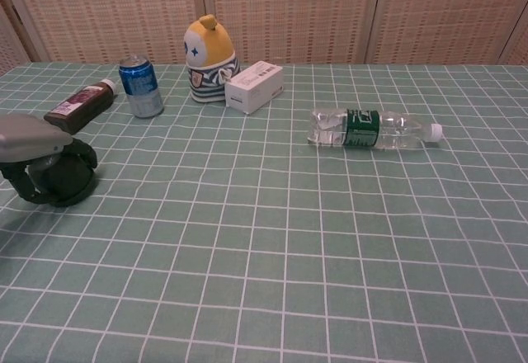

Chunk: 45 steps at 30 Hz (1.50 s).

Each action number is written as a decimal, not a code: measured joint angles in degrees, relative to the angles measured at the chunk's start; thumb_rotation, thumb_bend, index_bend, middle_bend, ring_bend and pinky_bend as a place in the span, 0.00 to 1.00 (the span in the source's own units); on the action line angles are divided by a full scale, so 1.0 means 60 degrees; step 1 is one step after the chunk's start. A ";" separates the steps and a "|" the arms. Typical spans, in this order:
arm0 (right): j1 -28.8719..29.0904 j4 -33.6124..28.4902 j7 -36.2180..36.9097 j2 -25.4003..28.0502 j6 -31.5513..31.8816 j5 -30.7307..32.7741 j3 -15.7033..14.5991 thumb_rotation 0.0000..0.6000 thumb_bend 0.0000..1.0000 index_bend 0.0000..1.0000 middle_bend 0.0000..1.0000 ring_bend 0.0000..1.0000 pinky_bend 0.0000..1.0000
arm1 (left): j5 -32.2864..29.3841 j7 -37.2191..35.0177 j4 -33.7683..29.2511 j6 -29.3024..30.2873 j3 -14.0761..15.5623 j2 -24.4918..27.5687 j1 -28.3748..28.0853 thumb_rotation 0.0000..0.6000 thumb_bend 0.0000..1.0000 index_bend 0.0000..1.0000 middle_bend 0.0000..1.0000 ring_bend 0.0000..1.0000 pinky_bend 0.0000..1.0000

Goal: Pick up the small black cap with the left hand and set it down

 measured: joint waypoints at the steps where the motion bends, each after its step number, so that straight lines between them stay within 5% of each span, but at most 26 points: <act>1: -0.0002 0.0000 0.0004 -0.0001 0.0008 0.0001 0.0003 1.00 0.14 0.00 0.00 0.00 0.00 | -0.0061 -0.0022 -0.0016 -0.0012 0.0007 0.0016 -0.0004 1.00 0.34 0.20 0.07 0.09 0.28; 8: -0.0010 -0.0003 0.0022 0.0005 0.0009 -0.0023 -0.0019 1.00 0.14 0.00 0.00 0.00 0.00 | -0.0188 -0.0099 -0.0123 -0.0070 0.0064 0.0115 -0.0037 1.00 0.34 0.00 0.00 0.00 0.20; 36: -0.0044 -0.0052 0.0123 0.0064 0.0113 -0.0166 -0.0060 1.00 0.14 0.00 0.00 0.00 0.00 | 0.0852 -0.1327 -0.0626 0.0633 0.0025 0.0596 0.0191 1.00 0.32 0.00 0.00 0.00 0.15; 45: -0.0040 -0.0108 0.0117 0.0084 0.0115 -0.0188 -0.0077 1.00 0.14 0.00 0.00 0.00 0.00 | 0.0701 -0.0588 -0.0480 0.1269 0.0128 0.0452 0.0386 1.00 0.33 0.18 0.16 0.05 0.11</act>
